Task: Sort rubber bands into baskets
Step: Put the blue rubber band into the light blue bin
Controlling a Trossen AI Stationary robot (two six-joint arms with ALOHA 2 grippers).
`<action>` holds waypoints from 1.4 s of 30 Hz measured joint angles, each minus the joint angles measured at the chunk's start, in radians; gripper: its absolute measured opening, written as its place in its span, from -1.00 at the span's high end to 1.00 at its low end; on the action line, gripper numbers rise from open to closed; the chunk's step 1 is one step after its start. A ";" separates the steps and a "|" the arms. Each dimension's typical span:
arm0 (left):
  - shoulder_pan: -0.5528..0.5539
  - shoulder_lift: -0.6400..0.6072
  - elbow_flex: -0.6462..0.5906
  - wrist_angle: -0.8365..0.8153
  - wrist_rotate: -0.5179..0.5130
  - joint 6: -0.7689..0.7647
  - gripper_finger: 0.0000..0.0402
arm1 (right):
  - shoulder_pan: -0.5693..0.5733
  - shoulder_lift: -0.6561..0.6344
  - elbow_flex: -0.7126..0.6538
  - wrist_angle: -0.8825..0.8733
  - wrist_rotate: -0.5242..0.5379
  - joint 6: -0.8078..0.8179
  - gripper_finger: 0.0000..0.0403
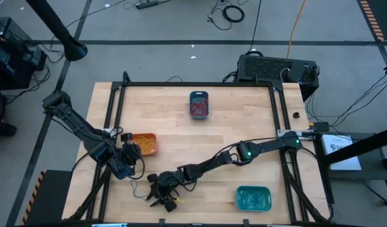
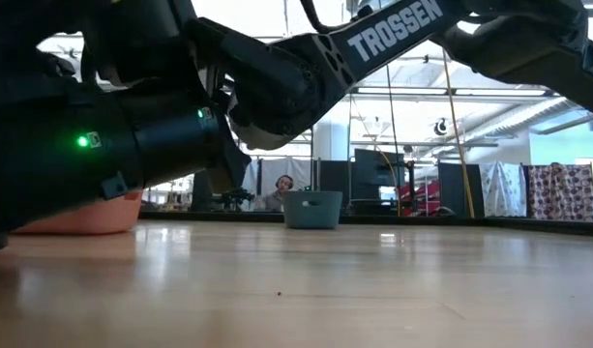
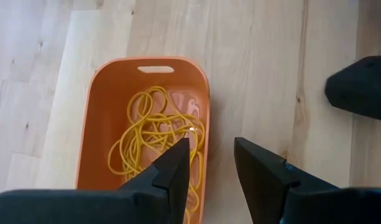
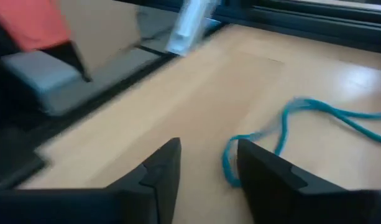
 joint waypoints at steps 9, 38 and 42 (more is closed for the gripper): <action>0.000 0.000 0.000 0.033 -0.003 0.001 0.33 | -0.009 -0.006 0.002 -0.085 0.058 -0.002 0.37; 0.000 0.000 -0.002 0.185 -0.069 0.003 0.33 | 0.090 -0.670 -0.002 -1.650 0.129 0.102 1.00; 0.000 0.000 -0.002 0.186 -0.084 0.003 0.33 | 0.201 -0.792 -0.001 -1.750 0.261 0.318 1.00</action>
